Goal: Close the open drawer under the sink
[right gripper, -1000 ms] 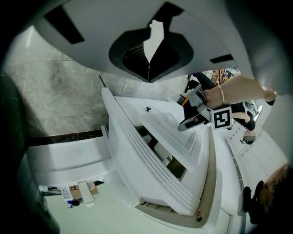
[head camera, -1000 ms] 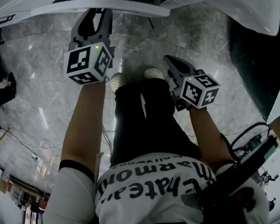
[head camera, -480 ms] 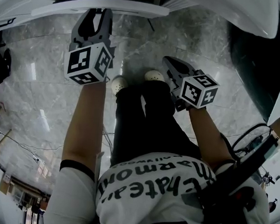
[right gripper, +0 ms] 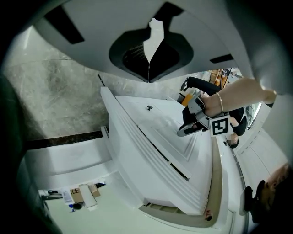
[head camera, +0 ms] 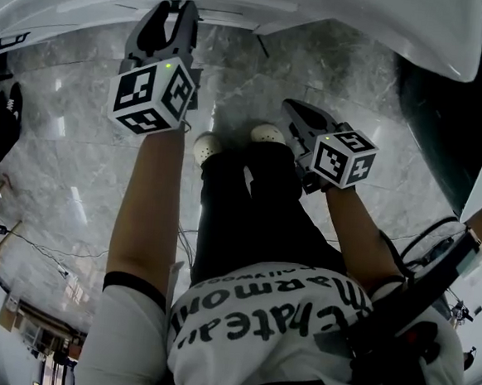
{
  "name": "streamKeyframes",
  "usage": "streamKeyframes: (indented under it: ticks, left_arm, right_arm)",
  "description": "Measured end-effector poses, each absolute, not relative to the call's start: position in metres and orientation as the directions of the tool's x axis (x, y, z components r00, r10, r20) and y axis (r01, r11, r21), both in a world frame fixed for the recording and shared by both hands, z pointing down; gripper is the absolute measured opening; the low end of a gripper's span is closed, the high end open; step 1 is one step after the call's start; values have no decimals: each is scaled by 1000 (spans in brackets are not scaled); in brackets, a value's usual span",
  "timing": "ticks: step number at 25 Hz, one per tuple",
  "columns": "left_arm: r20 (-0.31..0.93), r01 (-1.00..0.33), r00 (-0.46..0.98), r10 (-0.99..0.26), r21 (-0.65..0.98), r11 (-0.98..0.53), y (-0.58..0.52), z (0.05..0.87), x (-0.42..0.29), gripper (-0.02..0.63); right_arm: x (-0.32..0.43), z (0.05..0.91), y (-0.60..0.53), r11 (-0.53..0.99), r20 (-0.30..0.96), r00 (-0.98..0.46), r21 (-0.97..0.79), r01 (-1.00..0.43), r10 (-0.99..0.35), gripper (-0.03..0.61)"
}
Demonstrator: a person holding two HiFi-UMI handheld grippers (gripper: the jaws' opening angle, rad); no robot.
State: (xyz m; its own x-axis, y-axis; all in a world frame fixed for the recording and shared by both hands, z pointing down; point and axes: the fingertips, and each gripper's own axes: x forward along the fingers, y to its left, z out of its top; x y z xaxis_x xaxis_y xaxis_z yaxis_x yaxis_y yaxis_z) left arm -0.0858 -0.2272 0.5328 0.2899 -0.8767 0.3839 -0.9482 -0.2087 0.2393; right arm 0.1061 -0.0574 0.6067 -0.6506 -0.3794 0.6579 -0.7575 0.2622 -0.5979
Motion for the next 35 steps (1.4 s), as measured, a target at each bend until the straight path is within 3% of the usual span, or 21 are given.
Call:
streamKeyframes:
  ticks: [35]
  left_arm:
    - [403,-932,326,-855,290,-218,-244,537,-88,152]
  right_arm:
    - [102,600,-70,240,641,-657,-618,-748,-396,12]
